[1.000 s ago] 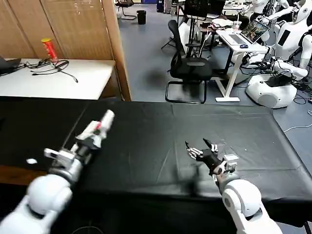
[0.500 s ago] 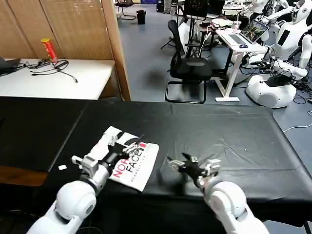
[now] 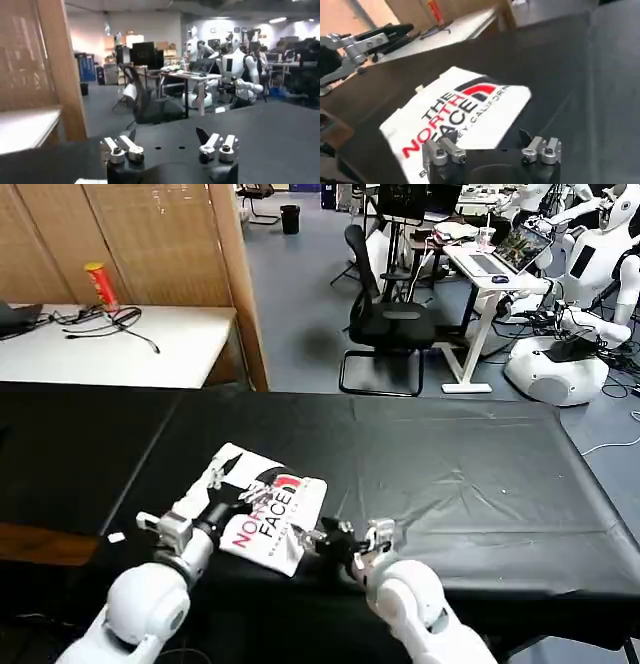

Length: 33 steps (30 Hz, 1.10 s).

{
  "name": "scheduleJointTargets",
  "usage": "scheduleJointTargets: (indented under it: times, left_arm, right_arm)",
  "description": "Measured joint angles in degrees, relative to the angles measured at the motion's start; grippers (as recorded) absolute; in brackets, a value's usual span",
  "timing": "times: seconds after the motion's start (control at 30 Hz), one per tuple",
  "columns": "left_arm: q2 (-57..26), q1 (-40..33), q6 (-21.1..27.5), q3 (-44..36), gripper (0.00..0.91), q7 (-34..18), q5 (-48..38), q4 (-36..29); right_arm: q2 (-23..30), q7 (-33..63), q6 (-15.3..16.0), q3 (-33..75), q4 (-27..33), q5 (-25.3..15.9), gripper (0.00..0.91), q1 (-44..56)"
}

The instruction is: Fold and organize the clothes.

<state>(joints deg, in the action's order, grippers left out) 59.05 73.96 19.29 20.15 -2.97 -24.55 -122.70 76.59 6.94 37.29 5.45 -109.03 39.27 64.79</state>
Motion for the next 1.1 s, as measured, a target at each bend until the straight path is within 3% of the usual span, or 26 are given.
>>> scheduleJointTargets:
  times: [0.03,0.23,0.4,0.67,0.73,0.77,1.1]
  left_arm:
    - [0.0,0.2,0.0,0.3,0.878,-0.1,0.0,-0.1]
    - [0.0,1.9,-0.5,2.0,0.878,-0.1,0.1,-0.8]
    - [0.1,3.3,-1.0,3.6,0.878,-0.1,0.4,-1.0]
    - [0.6,5.7,-2.6,6.0,0.878,0.0,1.3,-0.5]
    - [0.8,6.0,-2.8,6.4,0.878,0.0,1.4,-0.4]
    - [0.9,6.2,-2.9,6.6,0.878,-0.1,1.4,-0.3]
    - [1.5,8.1,-5.0,7.8,0.878,-1.4,1.1,0.1]
  right_arm:
    - [0.2,0.0,-0.1,0.0,0.3,0.0,0.098,0.0]
    - [1.6,0.5,-0.5,0.4,2.3,-0.2,0.01,-0.6]
    - [1.2,0.5,-0.3,1.3,3.1,-0.3,0.0,-1.9]
    - [-3.4,0.2,3.0,5.1,4.1,-0.1,0.029,-6.1]
    - [-5.1,0.1,3.9,5.9,4.4,0.0,0.361,-7.4]
    - [-5.8,0.2,4.5,6.2,4.4,0.0,0.878,-7.7]
    - [-12.5,1.8,4.9,8.8,-1.7,-0.4,0.878,-5.0]
